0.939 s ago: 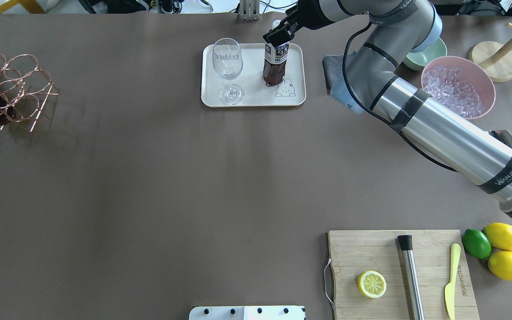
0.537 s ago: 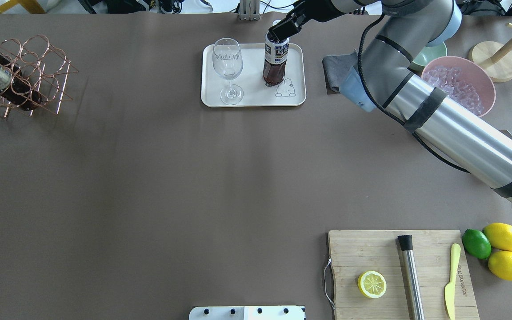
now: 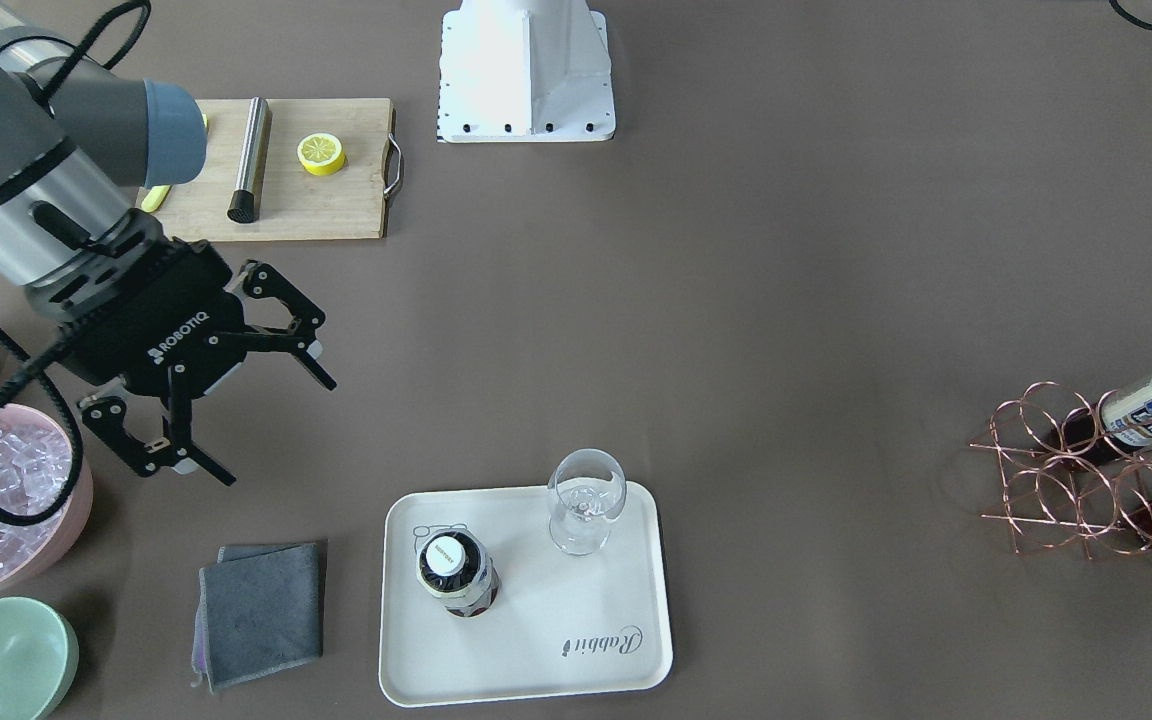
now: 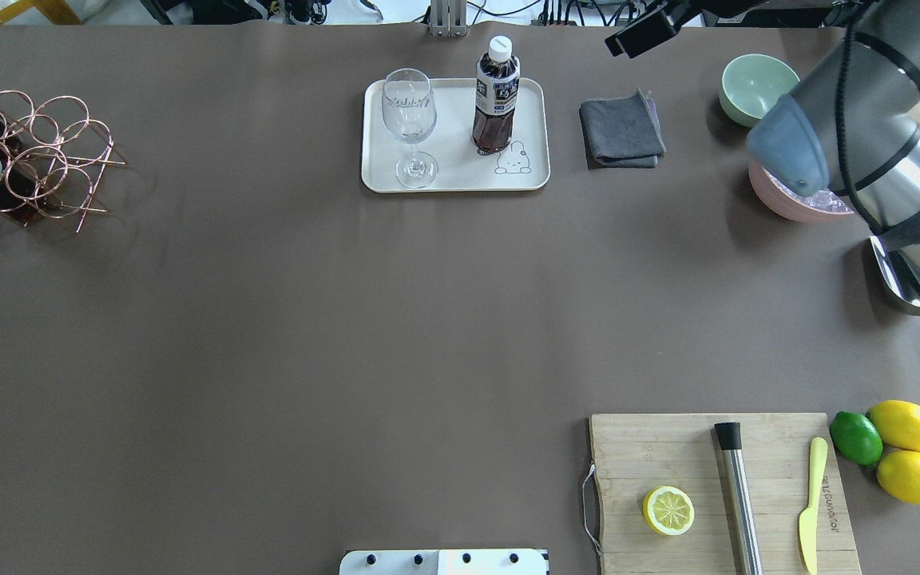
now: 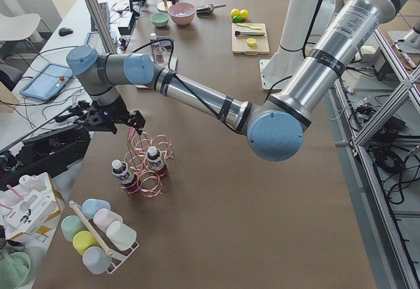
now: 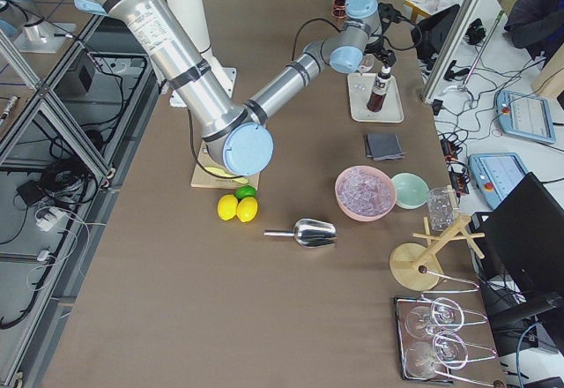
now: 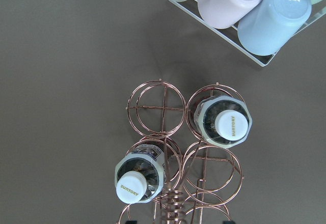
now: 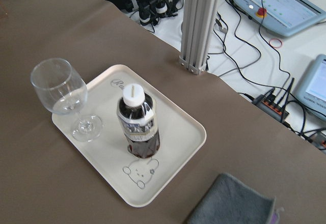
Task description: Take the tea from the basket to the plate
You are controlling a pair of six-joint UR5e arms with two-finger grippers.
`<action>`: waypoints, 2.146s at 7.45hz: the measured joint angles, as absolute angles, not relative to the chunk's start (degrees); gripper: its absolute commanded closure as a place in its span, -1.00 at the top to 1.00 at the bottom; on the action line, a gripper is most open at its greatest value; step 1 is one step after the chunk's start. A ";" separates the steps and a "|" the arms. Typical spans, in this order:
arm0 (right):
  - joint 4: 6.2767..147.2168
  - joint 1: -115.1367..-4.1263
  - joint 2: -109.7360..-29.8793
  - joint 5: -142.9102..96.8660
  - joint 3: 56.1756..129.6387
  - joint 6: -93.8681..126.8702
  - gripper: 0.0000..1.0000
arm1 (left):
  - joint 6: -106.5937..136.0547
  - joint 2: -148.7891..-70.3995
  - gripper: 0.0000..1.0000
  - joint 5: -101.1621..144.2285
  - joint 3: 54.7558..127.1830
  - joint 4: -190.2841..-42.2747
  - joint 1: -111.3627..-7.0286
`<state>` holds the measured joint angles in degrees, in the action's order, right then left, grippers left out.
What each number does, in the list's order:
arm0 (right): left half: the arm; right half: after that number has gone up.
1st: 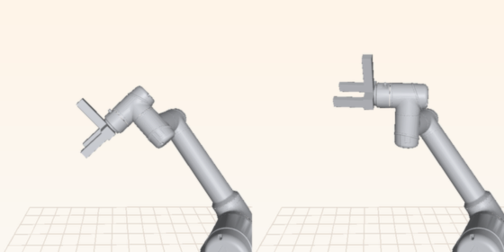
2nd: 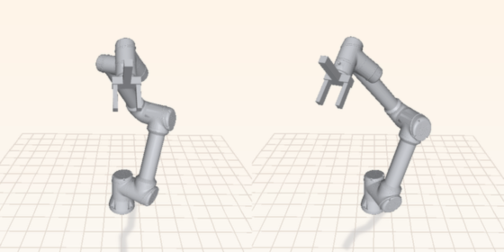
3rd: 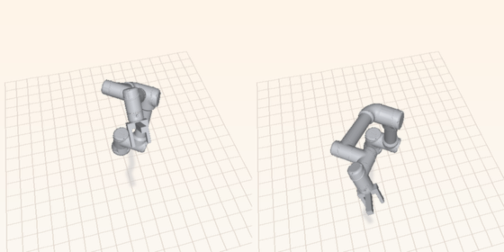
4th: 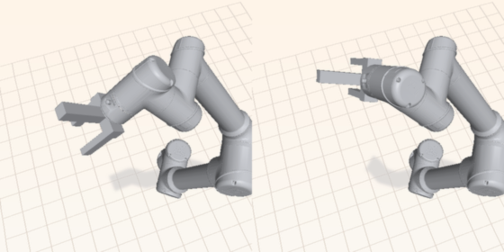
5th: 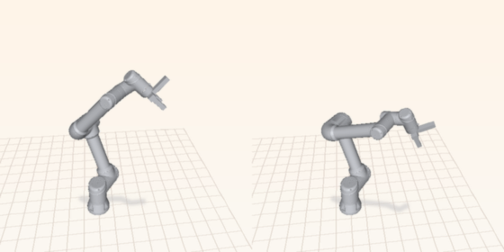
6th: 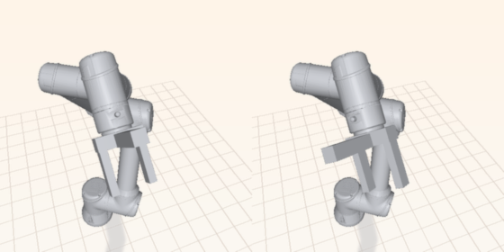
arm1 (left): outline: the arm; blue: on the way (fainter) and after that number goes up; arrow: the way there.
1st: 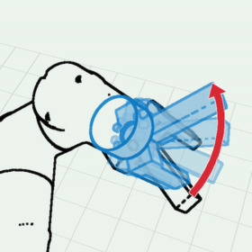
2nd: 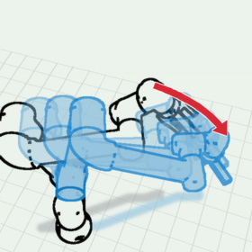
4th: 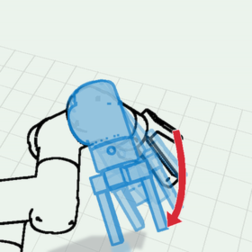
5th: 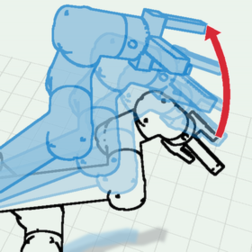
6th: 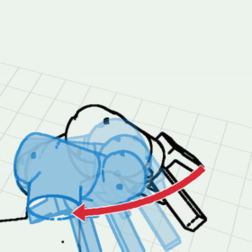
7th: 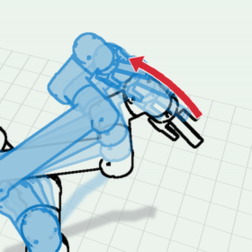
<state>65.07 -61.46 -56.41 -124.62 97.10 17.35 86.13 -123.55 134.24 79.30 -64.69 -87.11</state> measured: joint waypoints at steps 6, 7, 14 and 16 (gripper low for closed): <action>86.55 -71.57 -73.99 -127.30 105.08 10.37 1.00 | 89.55 -116.17 0.97 134.44 102.22 -55.63 -84.73; 88.03 -73.19 -77.32 -127.27 105.19 8.54 1.00 | 89.55 -111.97 0.97 134.45 108.52 -55.24 -84.64; 89.90 -88.41 -91.69 -133.44 98.94 0.22 1.00 | 37.04 -93.34 0.97 133.90 118.85 -53.55 -88.48; 90.52 -88.93 -93.09 -132.67 98.39 -0.16 1.00 | 24.65 -89.10 0.97 131.81 116.96 -57.27 -90.04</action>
<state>90.52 -88.93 -93.09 -132.67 98.39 -0.16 24.65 -89.10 131.81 116.96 -57.27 -90.04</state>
